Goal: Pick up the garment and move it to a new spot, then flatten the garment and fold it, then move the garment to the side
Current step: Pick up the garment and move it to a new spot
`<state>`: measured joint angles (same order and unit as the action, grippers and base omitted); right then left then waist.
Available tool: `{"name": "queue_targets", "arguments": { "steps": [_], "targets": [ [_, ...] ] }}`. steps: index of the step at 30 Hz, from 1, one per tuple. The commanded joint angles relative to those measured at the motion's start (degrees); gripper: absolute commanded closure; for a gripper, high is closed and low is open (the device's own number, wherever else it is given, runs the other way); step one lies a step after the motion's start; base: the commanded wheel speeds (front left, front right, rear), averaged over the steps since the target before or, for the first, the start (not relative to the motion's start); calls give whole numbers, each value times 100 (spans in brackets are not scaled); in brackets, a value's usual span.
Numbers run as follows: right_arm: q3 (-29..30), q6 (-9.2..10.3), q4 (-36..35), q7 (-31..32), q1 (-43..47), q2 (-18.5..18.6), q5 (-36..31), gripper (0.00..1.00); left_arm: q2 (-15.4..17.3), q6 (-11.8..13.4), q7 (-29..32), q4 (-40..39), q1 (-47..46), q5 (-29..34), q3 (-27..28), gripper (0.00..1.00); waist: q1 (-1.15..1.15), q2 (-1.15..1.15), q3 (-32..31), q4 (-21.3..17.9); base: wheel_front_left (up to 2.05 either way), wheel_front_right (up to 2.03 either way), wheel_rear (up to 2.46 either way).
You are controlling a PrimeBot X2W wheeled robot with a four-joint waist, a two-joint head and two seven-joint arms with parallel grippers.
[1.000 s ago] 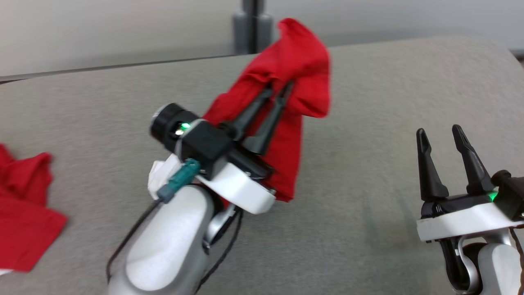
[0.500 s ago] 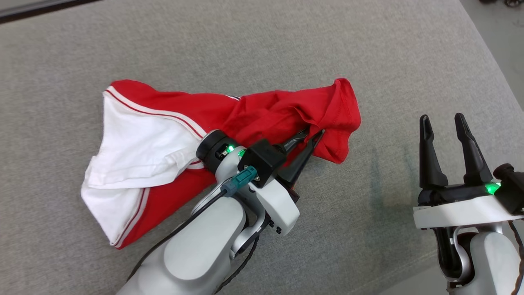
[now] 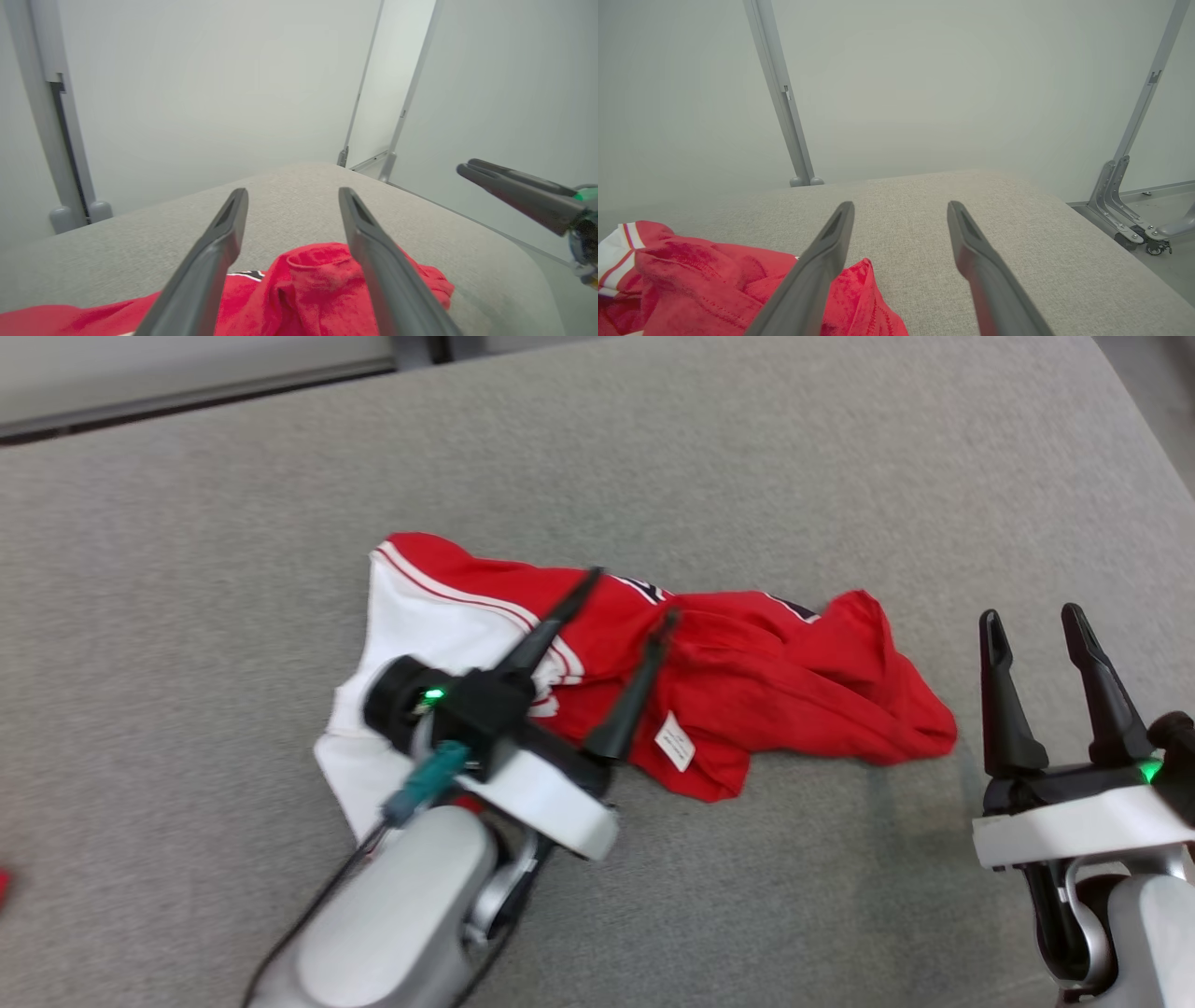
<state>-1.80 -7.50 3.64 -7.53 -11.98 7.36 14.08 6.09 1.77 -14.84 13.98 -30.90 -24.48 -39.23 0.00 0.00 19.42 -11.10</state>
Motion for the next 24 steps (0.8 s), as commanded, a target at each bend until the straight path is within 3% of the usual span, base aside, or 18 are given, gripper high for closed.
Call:
{"name": "queue_targets", "arguments": {
  "steps": [1, 2, 7, 11, 17, 24],
  "targets": [
    [36, 2, -64, 70, 111, 58, -26, 0, 135, 158, -31, -97, 190, -51, 224, 0, 0, 0, -410, 425, 0, 0, 0],
    [36, 2, -64, 70, 111, 58, -26, 0, 135, 158, -31, -97, 190, -51, 224, 0, 0, 0, -410, 425, 0, 0, 0],
    [106, 2, -277, 289, 354, 119, -72, 0, 527, 614, -38, -395, 799, -162, 1205, 0, 0, 0, -684, 771, 0, 0, 0],
    [119, 2, -416, 439, 522, 151, -107, 0, 771, 750, -33, -490, 1305, -231, 1948, 0, 0, 0, -857, 980, 0, 0, 0],
    [117, 2, -580, 628, 742, 156, -130, 0, 1002, 661, -33, -459, 1927, -273, 2670, 0, 0, 0, -1082, 1196, 0, 0, 0],
    [94, 2, -600, 752, 989, 168, -105, 0, 1076, 428, -34, -290, 2268, -82, 2684, 0, 0, 0, -1394, 1288, 0, 0, 0]
  ]
}}
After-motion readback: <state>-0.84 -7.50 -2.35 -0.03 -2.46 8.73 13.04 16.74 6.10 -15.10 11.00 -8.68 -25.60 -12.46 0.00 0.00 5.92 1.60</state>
